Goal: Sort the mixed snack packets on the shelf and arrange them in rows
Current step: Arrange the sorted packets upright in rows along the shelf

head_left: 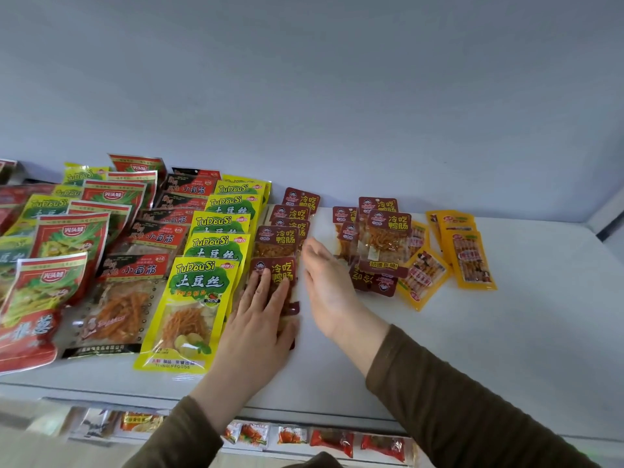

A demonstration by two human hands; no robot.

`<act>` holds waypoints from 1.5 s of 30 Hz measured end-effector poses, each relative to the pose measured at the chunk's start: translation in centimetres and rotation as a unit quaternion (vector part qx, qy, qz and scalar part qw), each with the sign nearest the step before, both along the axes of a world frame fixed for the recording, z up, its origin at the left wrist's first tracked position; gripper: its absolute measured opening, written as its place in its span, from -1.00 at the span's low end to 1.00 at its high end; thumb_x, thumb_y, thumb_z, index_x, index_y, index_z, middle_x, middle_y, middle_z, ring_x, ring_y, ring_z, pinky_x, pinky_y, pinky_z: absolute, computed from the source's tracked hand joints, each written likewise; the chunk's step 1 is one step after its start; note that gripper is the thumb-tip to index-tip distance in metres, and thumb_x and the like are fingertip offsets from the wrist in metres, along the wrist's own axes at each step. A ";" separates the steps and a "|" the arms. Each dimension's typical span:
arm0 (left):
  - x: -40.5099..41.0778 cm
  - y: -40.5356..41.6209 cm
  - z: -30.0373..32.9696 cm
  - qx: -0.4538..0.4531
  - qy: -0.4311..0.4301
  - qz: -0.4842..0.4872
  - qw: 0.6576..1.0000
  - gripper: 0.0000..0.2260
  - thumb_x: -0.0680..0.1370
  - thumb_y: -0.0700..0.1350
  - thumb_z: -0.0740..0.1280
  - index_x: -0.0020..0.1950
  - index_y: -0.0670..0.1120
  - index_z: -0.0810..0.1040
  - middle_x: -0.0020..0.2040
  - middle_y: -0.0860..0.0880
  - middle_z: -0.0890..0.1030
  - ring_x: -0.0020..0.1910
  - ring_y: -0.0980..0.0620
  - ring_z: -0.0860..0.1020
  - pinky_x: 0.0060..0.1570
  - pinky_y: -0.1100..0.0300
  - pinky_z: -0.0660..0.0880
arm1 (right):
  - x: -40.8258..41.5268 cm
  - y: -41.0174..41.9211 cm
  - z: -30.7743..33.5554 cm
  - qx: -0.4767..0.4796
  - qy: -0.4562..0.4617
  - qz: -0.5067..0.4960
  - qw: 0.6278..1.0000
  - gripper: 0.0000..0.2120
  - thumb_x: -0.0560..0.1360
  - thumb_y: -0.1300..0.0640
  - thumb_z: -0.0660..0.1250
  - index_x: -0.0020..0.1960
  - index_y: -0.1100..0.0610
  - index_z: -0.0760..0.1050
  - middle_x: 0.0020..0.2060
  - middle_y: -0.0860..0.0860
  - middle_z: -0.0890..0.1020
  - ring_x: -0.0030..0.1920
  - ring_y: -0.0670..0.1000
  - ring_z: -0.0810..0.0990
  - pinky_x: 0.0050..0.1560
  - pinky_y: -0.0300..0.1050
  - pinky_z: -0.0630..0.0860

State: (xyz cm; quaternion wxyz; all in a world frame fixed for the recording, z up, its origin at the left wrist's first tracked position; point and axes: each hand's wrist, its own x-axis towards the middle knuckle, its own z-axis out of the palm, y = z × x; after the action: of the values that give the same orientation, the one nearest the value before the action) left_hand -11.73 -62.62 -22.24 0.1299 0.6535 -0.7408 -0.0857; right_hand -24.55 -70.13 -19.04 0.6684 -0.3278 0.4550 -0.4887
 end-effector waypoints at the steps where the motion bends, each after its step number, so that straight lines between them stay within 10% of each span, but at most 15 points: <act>1: 0.0 -0.1 0.0 -0.005 -0.002 -0.003 1.000 -0.39 0.69 0.20 0.04 0.70 0.09 -0.07 0.69 -0.02 -0.20 0.62 0.05 -0.34 0.62 0.08 -0.22 | 0.0 -0.9 0.4 -0.001 0.006 -0.001 1.000 -0.67 0.71 0.15 0.16 0.46 0.00 0.40 0.29 -0.14 0.48 0.33 -0.17 0.36 0.32 -0.26 0.24; 4: -0.4 -1.0 0.6 -0.021 -0.014 -0.003 1.000 -0.41 0.68 0.25 -0.03 0.69 0.13 -0.06 0.69 -0.02 -0.19 0.64 0.01 -0.31 0.60 0.07 -0.24 | 0.2 -5.0 2.0 0.011 0.028 -0.025 0.999 -0.53 0.71 0.10 0.15 0.60 0.09 0.22 0.54 -0.02 0.32 0.53 -0.06 0.26 0.47 -0.10 0.17; 8: -1.5 -2.8 0.9 -0.018 -0.056 0.012 0.998 -0.42 0.68 0.29 -0.12 0.68 0.20 -0.14 0.69 -0.07 -0.21 0.65 -0.10 -0.28 0.57 0.02 -0.28 | 1.4 -9.3 3.1 0.009 0.081 -0.047 0.996 -0.61 0.71 0.06 0.10 0.51 0.10 0.32 0.32 -0.03 0.47 0.23 -0.01 0.47 0.24 -0.10 0.38; 12: -1.6 -3.4 0.1 -0.006 -0.075 -0.015 0.997 -0.46 0.70 0.26 -0.11 0.67 0.22 -0.13 0.69 -0.07 -0.21 0.64 -0.09 -0.30 0.58 -0.02 -0.25 | 2.6 -10.7 2.6 0.012 0.098 -0.055 0.994 -0.62 0.71 0.05 0.08 0.49 0.14 0.33 0.38 0.12 0.48 0.37 0.13 0.46 0.42 0.09 0.37; 33: -0.9 -3.1 0.7 -0.010 -0.061 -0.019 0.998 -0.42 0.66 0.33 -0.14 0.65 0.26 -0.25 0.66 -0.01 -0.32 0.60 -0.07 -0.41 0.58 0.00 -0.29 | 1.5 -8.9 2.5 -0.107 0.189 -0.010 0.976 -0.55 0.70 0.17 0.14 0.58 0.12 0.24 0.54 0.02 0.33 0.52 -0.02 0.30 0.38 -0.20 0.23; 39: -3.8 -4.3 3.4 0.001 0.024 -0.063 0.998 -0.36 0.61 0.36 -0.12 0.67 0.22 -0.11 0.67 0.03 -0.25 0.63 -0.02 -0.34 0.56 0.04 -0.30 | -6.8 -6.2 4.9 -0.234 0.364 -0.011 0.901 -0.72 0.65 0.03 0.24 0.34 -0.08 0.49 0.23 -0.28 0.53 0.12 -0.37 0.48 0.02 -0.39 0.38; 45: -9.8 -8.6 5.2 -0.006 0.100 -0.139 0.985 -0.47 0.73 0.09 0.10 0.68 0.00 0.10 0.69 -0.07 0.06 0.67 -0.06 -0.05 0.59 0.07 -0.13 | -17.7 -5.7 3.1 -0.166 0.604 -0.103 0.773 -0.71 0.65 0.26 0.19 0.35 0.09 0.45 0.23 -0.01 0.60 0.24 0.02 0.55 0.15 -0.10 0.52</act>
State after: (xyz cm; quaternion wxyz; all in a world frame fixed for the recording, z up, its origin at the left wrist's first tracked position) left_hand -21.49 -71.20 -16.99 0.1938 0.5313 -0.8083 -0.1639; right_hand -42.21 -75.87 -15.97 0.1369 -0.6128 0.7079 -0.3235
